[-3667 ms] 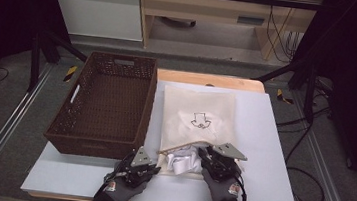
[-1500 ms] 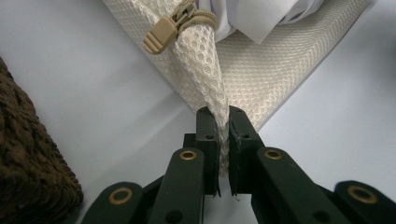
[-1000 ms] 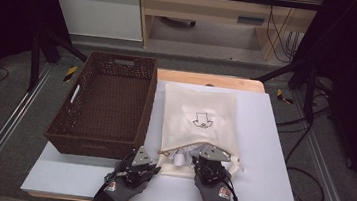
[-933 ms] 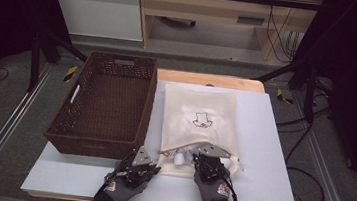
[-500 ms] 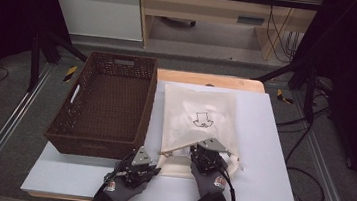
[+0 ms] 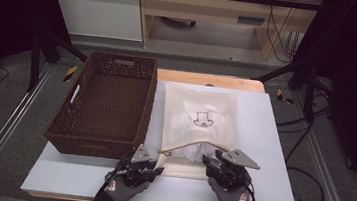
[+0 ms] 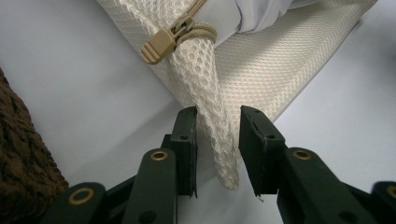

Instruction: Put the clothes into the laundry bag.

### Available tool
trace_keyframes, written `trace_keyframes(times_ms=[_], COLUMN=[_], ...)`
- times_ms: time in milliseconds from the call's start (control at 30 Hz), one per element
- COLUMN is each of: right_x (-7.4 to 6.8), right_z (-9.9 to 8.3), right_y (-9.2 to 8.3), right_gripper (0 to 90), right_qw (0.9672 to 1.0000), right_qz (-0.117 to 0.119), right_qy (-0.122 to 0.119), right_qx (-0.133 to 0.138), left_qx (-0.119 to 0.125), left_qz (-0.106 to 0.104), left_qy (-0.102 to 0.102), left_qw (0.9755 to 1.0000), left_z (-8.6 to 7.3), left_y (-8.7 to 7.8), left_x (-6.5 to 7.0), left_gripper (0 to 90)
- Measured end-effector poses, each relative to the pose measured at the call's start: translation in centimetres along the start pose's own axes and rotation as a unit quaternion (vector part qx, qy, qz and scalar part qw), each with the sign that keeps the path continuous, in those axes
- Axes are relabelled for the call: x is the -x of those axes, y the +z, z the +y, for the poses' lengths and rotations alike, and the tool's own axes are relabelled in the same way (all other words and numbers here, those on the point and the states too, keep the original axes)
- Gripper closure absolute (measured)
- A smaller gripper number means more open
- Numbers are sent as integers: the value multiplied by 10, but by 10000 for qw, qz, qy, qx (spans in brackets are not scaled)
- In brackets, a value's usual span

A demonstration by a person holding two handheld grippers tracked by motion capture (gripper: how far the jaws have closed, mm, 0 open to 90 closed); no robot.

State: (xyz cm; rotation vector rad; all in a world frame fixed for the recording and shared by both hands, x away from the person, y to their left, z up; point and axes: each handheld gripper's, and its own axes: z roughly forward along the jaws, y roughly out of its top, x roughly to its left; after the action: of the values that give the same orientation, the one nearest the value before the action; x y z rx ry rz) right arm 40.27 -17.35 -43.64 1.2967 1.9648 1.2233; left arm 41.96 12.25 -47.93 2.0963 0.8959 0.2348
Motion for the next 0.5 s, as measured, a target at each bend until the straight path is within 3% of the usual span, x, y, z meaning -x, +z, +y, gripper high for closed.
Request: trace_keyframes(times_ms=[133, 333, 400, 500], right_x=[14, 21, 23, 26], right_z=[-9, -20, -20, -21], right_y=[-12, 1, 8, 18], right_gripper=[464, 475, 510, 664], right_qw=[9998, 9987, 9976, 9955], right_qz=[-148, -347, -502, -620], right_qy=[129, 116, 110, 111], right_qx=[-76, -364, -460, -709], left_qx=[-29, -61, -74, -98], left_qz=[11, 1, -9, 3], left_qy=[-21, -44, -61, -30], left_qw=[10000, 10000, 10000, 9999], left_z=[0, 0, 0, 0], left_y=[1, 3, 3, 3], left_x=[-1, -1, -1, -1], left_gripper=[726, 789, 818, 832])
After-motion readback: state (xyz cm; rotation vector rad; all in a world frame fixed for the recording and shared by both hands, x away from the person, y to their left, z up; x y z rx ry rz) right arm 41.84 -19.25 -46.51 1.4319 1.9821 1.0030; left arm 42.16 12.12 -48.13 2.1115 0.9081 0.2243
